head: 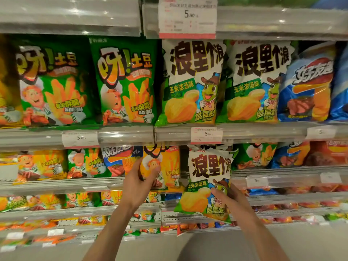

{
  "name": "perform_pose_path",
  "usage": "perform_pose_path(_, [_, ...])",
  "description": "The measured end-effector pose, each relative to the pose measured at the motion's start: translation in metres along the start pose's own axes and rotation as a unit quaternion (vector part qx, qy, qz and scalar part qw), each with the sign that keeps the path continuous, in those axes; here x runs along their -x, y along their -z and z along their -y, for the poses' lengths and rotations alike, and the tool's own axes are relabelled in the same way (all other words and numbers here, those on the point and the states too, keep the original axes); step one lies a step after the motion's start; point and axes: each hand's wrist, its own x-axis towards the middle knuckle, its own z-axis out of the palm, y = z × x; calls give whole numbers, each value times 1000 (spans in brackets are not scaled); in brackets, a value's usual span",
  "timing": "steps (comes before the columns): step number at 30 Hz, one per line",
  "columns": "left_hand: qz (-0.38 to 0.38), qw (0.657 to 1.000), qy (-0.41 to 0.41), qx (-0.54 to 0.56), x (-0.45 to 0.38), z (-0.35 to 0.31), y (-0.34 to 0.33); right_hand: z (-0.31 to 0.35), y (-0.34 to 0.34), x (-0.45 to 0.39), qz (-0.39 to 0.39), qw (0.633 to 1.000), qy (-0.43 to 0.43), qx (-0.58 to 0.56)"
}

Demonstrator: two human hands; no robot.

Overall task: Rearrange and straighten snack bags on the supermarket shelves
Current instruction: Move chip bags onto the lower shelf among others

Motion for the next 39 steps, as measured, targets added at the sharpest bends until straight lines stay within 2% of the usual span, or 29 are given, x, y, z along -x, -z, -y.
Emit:
perform_pose_path(7, [33, 999, 15, -24, 23, 9, 28, -3, -9, 1, 4, 1000, -12, 28])
perform_pose_path(17, [130, 990, 44, 41, 20, 6, 30, -7, -20, 8, -18, 1000, -21, 10])
perform_pose_path(20, [111, 990, 63, 52, 26, 10, 40, -8, -22, 10, -19, 999, -14, 21])
perform_pose_path(24, [71, 991, 83, 72, 34, 16, 68, -2, -37, 9, 23, 1000, 16, 13])
perform_pose_path(32, [-29, 992, 97, 76, 43, 19, 111, 18, -87, -7, 13, 997, 39, 59])
perform_pose_path(39, [-24, 991, 99, 82, 39, 9, 118, 41, -112, -41, -17, 991, 96, 88])
